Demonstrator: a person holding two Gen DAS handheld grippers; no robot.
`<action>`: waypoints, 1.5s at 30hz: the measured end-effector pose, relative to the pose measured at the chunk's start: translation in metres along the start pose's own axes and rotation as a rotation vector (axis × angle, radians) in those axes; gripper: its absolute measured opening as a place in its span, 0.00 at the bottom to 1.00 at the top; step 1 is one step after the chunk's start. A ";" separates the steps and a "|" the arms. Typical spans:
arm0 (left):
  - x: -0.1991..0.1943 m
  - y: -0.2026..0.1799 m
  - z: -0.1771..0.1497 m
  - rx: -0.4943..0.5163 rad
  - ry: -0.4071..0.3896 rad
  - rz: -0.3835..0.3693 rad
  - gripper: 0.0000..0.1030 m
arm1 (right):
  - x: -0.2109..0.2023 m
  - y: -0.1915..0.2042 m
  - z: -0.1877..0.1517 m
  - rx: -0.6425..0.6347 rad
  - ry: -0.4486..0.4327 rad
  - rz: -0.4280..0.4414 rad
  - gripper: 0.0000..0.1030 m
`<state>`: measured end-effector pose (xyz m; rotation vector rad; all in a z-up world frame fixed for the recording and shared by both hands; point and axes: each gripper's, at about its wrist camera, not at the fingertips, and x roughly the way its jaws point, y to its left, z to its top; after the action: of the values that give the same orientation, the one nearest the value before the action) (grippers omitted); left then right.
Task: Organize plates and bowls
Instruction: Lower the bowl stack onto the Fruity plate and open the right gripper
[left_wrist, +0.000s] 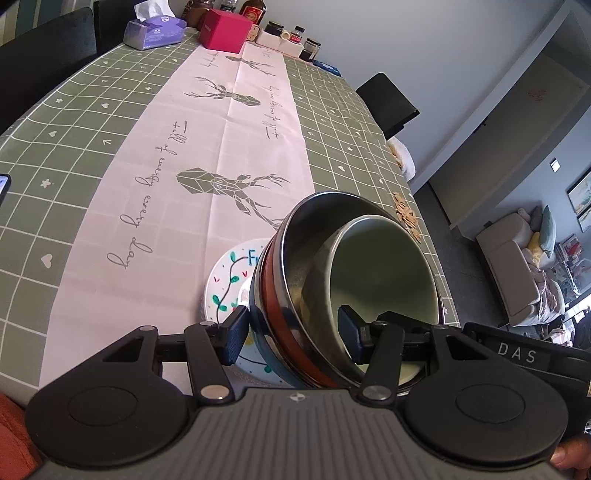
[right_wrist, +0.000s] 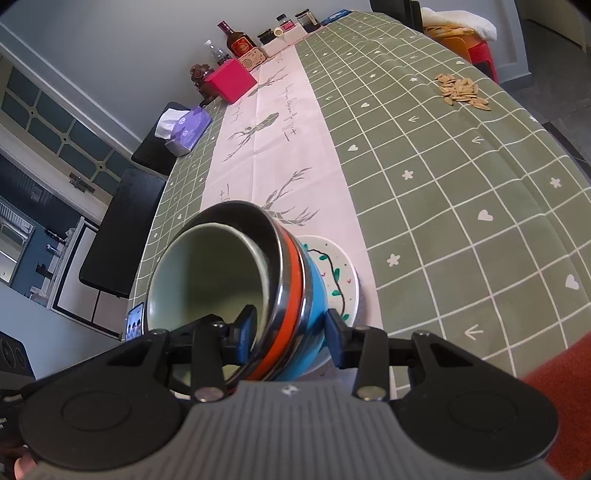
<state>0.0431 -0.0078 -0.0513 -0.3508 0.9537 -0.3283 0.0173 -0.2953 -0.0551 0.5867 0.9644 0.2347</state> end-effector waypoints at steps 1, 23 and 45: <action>0.001 0.001 0.002 -0.002 0.001 0.003 0.58 | 0.002 0.001 0.001 0.001 0.001 0.002 0.38; 0.025 0.020 0.012 -0.050 0.060 0.029 0.58 | 0.034 -0.001 0.013 0.009 0.052 -0.005 0.38; 0.027 0.020 0.016 -0.024 0.031 0.015 0.61 | 0.039 -0.008 0.019 0.041 0.048 0.022 0.46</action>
<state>0.0736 0.0014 -0.0708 -0.3610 0.9913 -0.3093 0.0545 -0.2918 -0.0790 0.6317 1.0118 0.2496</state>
